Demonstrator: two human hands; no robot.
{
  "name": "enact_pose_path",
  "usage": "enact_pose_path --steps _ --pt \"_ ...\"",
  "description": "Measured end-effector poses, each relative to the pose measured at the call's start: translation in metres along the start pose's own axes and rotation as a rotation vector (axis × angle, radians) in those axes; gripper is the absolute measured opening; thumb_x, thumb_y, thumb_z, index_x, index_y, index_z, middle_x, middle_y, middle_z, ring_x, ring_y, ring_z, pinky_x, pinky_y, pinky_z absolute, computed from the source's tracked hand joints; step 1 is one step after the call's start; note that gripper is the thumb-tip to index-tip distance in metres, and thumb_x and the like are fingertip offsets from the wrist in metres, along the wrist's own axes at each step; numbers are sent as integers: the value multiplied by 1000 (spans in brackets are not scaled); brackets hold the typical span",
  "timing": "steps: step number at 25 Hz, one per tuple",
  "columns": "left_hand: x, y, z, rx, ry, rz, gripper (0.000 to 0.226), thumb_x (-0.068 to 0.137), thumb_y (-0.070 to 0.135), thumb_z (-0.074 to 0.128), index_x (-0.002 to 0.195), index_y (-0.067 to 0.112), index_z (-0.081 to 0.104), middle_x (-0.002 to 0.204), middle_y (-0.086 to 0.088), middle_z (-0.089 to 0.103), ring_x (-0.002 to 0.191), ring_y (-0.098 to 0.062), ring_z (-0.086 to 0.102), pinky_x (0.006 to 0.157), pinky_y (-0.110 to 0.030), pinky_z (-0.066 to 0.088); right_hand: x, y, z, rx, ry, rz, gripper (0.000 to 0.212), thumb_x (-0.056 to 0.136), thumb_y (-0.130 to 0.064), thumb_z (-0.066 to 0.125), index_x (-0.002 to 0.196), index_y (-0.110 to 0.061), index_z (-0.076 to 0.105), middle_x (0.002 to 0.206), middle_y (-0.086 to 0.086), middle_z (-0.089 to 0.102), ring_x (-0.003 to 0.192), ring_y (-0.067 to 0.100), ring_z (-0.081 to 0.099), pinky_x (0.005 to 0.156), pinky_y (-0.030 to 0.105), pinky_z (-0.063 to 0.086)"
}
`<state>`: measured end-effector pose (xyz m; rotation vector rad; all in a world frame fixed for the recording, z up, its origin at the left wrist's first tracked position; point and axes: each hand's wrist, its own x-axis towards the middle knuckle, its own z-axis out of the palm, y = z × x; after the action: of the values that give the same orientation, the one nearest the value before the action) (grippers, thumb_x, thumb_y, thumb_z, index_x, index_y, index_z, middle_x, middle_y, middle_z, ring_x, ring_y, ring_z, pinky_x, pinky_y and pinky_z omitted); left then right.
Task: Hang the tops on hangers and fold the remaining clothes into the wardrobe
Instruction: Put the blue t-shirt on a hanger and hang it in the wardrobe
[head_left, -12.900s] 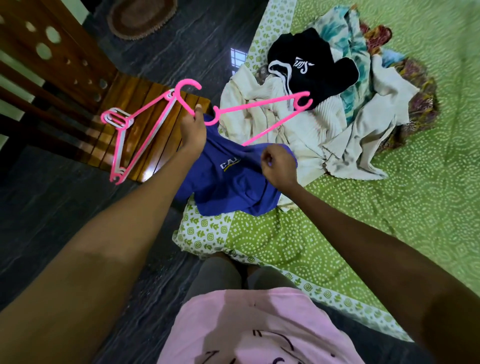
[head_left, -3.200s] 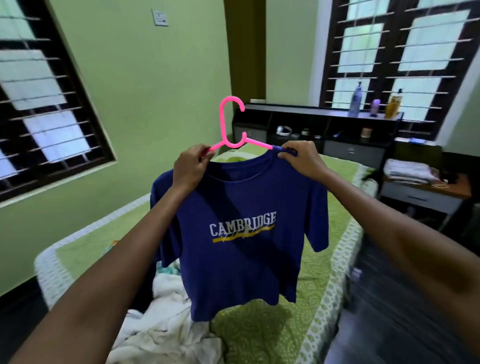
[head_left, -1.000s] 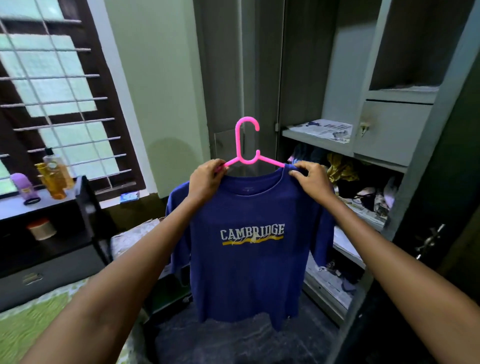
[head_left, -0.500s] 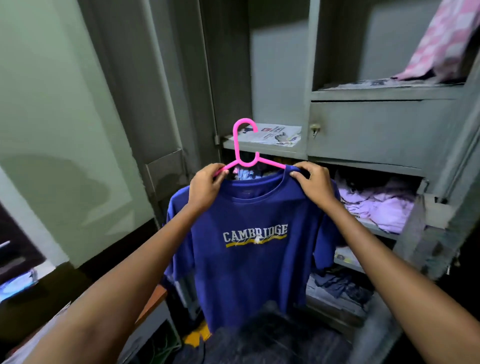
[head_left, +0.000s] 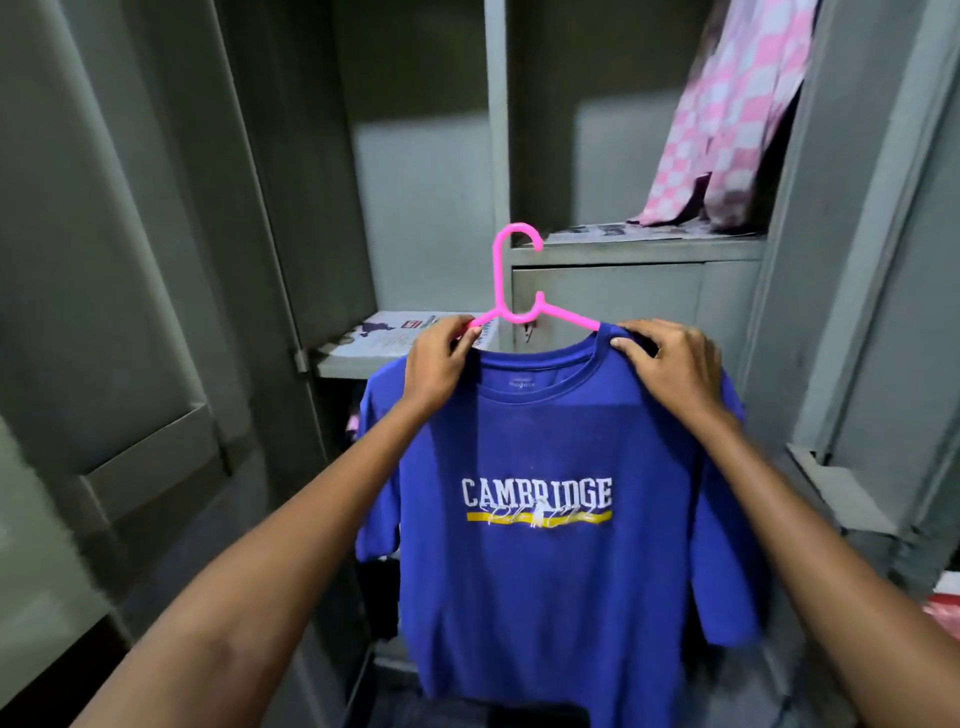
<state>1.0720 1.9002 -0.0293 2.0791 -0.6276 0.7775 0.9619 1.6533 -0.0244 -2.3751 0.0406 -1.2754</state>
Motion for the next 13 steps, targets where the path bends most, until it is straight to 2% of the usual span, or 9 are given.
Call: enact_pose_path --steps 4,7,10,13 --pt "57 5 53 -78 -70 75 24 94 24 55 105 6 66 97 -12 68 89 -29 62 75 -37 45 34 24 -13 -93 93 46 23 86 -29 66 105 -17 72 106 7 71 96 32 65 78 38 48" --pt "96 11 80 -144 -105 138 24 94 25 55 110 9 65 102 -9 68 94 -26 62 77 -34 45 55 31 -20 -182 152 70 24 86 -28 66 107 -16 71 107 9 70 97 34 63 79 38 46" --pt "124 25 98 -189 -83 227 24 95 25 53 109 10 65 100 -7 68 93 -23 61 73 -27 39 68 32 -33 -228 219 99 25 85 -29 66 107 -18 71 105 10 71 96 36 63 77 39 45" --pt "163 40 106 -295 -47 332 22 94 22 54 105 7 66 95 -8 67 88 -23 60 72 -27 39 89 24 -45 -290 281 116 26 85 -33 65 107 -21 71 104 10 71 96 35 63 78 39 46"
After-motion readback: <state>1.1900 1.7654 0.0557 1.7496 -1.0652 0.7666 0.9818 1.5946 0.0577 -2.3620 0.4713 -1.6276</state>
